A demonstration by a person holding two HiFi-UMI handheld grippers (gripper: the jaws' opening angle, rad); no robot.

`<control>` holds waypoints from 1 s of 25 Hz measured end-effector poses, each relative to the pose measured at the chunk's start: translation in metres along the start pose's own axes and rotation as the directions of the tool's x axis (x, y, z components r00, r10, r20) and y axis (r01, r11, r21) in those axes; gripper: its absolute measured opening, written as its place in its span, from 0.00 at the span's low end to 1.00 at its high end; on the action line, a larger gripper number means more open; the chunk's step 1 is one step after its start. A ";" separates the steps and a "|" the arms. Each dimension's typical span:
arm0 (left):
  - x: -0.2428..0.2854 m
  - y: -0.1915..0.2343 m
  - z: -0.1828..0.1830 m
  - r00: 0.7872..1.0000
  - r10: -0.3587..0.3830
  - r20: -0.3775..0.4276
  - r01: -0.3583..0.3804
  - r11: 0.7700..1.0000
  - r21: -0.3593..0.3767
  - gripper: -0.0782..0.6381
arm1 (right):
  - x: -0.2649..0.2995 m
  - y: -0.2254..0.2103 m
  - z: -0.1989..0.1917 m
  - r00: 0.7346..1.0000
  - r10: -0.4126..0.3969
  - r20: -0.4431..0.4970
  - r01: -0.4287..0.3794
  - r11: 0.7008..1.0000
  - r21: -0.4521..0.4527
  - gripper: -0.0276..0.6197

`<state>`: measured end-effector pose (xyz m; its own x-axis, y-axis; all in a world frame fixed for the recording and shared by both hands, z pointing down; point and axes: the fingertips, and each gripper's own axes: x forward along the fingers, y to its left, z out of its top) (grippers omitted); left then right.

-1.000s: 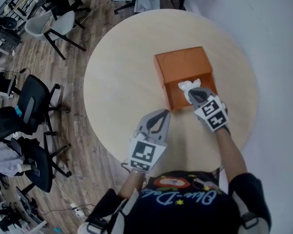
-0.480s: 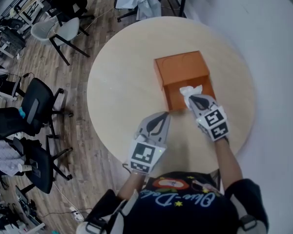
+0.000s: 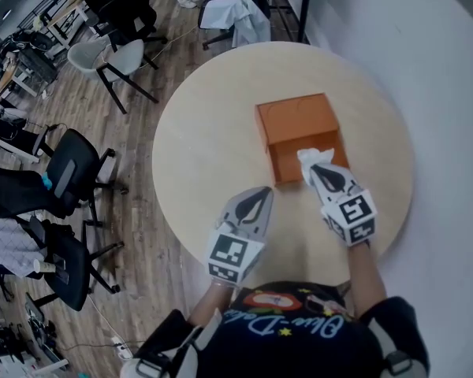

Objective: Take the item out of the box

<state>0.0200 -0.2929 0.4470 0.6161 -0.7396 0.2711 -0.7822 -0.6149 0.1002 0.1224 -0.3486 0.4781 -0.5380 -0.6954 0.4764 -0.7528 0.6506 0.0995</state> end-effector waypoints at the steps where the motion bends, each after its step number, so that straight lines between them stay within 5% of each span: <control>1: -0.001 -0.001 0.001 1.000 0.002 0.000 -0.002 1.000 0.004 0.09 | -0.004 0.001 0.004 1.000 -0.001 0.017 0.001 1.000 0.003 0.05; 25: -0.007 -0.016 0.014 1.000 0.013 0.006 -0.014 0.999 0.047 0.09 | -0.069 0.019 0.030 0.976 0.016 0.216 -0.029 0.998 0.059 0.05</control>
<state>0.0298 -0.2819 0.4297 0.6061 -0.7495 0.2663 -0.7853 -0.6170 0.0511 0.1336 -0.2976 0.4214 -0.6191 -0.7343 0.2785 -0.7577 0.6517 0.0337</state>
